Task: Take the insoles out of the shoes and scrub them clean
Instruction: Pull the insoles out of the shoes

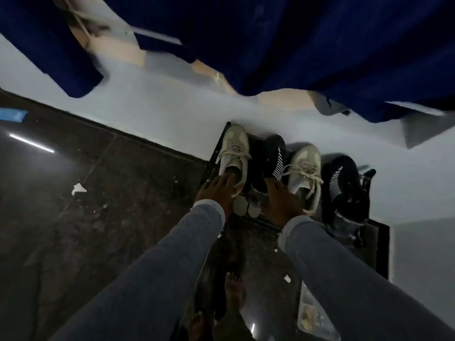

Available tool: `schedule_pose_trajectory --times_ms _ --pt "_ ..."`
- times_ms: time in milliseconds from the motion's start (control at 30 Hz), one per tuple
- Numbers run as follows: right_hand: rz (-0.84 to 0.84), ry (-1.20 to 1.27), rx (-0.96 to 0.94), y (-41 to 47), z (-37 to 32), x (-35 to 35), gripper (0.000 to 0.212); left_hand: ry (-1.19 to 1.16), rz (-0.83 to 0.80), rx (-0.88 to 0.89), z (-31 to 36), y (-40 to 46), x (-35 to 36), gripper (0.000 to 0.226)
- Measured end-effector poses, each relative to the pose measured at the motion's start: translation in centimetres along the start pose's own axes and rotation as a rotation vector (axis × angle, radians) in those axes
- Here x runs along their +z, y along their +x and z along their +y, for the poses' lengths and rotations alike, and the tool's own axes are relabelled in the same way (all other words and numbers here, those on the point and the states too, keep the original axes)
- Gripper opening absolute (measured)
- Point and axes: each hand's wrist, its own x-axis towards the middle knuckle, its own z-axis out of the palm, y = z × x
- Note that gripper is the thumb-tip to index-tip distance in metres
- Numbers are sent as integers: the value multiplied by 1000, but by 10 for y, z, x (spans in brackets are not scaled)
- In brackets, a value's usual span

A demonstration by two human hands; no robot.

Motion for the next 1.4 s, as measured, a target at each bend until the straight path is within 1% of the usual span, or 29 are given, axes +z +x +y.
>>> schedule_pose_trajectory --times_ms 100,167,267,367,433,500,533,600,700,767,833,867,900,967,1000,1033,1100,1200,1233,1300,1400 --pt "-54 -46 40 23 9 20 63 101 -48 -46 -10 23 19 70" --pt "-103 -115 65 30 14 32 58 168 -92 -37 -12 36 28 63" --pt "-32 -223 -8 41 19 41 43 243 -87 -58 -10 51 37 55" --pt "-28 -247 -42 48 18 45 41 163 -75 -179 -4 57 47 50" --pt "-53 -168 23 50 15 42 36 66 -63 -239 1 56 49 45" --pt "-6 -114 26 50 14 39 27 23 -54 -215 0 51 50 41" --pt "38 -98 -7 49 11 37 25 19 -35 -188 -4 45 51 40" --pt "122 -99 -96 46 2 32 21 0 10 -153 -15 26 57 40" --pt "169 -145 -135 36 -23 27 19 -71 102 -170 -36 -9 71 34" --pt "230 -129 -232 25 -45 29 14 -113 280 -143 -53 -37 73 31" --pt "308 -135 -332 18 -68 34 8 -87 447 -140 -73 -66 75 17" --pt "322 -144 -381 15 -82 39 14 -87 480 -168 -83 -81 76 21" --pt "313 -142 -435 14 -98 45 16 -91 505 -198 -94 -96 78 30" --pt "309 -141 -548 14 -132 65 10 -146 491 -294 -117 -123 87 37" --pt "294 -149 -578 16 -146 75 14 -177 459 -345 -128 -134 90 36" --pt "254 -152 -604 19 -162 90 18 -197 413 -403 -142 -146 97 34" --pt "144 -152 -623 21 -191 126 17 -259 296 -533 -169 -171 115 28" --pt "20 -149 -653 23 -223 190 15 -323 218 -609 -207 -208 148 28" --pt "-27 -152 -667 23 -232 213 11 -325 174 -642 -220 -220 161 33" --pt "-130 -153 -680 20 -243 260 13 -345 58 -701 -243 -241 190 42" --pt "-291 -276 -657 9 -260 312 12 -353 -89 -748 -273 -266 226 34"
